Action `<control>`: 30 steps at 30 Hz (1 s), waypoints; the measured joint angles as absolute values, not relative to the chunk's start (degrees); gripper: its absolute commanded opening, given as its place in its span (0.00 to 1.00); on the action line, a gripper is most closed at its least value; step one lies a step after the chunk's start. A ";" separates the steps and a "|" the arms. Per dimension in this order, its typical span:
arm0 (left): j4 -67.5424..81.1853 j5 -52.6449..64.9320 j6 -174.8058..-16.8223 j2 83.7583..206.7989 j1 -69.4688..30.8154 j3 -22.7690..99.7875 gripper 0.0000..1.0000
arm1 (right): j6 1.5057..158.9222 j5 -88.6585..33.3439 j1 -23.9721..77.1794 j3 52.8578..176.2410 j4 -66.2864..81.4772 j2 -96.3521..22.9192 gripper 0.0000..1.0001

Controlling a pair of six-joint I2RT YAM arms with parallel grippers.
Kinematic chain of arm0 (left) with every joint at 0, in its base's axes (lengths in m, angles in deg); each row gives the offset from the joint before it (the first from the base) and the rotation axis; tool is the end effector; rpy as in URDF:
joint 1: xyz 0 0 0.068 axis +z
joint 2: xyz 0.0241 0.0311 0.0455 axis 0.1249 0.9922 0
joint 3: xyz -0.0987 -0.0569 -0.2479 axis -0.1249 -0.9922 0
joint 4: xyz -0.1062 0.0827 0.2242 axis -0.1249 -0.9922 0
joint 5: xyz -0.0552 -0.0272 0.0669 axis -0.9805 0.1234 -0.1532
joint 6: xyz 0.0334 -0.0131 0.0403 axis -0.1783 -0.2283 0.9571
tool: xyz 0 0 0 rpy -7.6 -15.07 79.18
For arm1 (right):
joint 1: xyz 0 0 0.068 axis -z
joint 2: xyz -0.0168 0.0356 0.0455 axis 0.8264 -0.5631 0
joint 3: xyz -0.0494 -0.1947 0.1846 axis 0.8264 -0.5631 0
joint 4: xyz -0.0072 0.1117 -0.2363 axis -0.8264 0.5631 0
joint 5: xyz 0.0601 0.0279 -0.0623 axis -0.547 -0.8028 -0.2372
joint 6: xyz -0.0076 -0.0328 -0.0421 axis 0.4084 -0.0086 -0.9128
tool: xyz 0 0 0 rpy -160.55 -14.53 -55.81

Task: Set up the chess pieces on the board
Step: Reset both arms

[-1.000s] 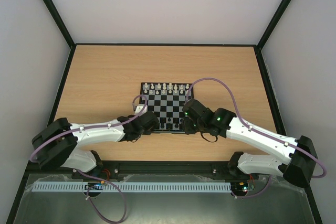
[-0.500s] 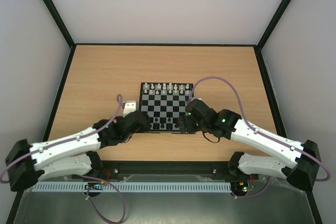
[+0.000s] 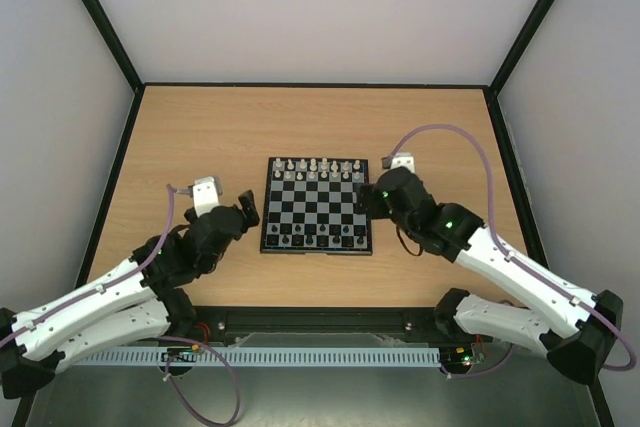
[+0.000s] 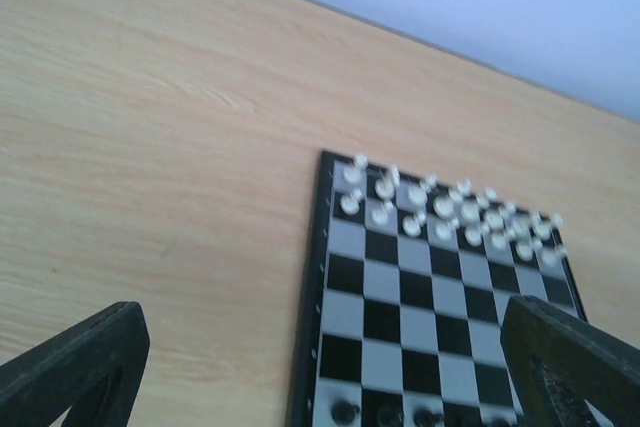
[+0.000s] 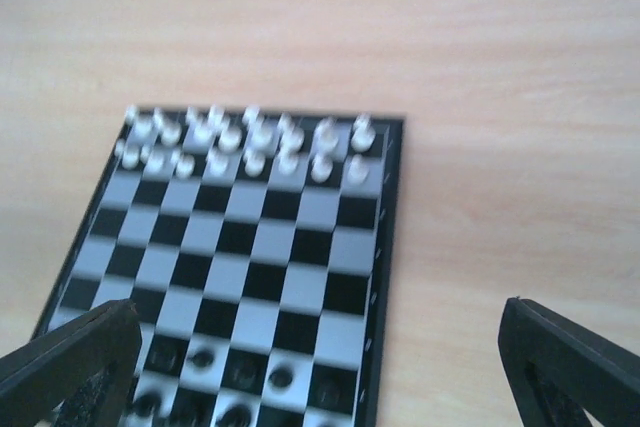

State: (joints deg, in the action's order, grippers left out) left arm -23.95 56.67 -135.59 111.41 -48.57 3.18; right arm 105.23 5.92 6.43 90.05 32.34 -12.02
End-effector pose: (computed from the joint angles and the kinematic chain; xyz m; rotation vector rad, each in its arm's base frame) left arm 0.1072 -0.1149 0.2731 -0.3346 1.9845 -0.4016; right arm 0.1517 0.1525 0.3167 -0.0451 2.0699 0.4025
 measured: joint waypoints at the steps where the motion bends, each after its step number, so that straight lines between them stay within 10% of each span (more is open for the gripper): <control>1: -22.96 56.69 -134.63 111.26 -47.46 3.14 1.00 | 104.18 6.05 8.12 90.05 30.84 -11.58 0.99; 14: -1.30 41.10 -119.26 116.20 -8.53 -1.63 0.99 | 94.90 8.19 34.21 85.63 13.90 -17.06 0.99; 30: 32.14 32.93 -103.30 131.87 6.94 -16.69 1.00 | 93.28 8.30 54.36 62.53 -21.82 -22.33 0.99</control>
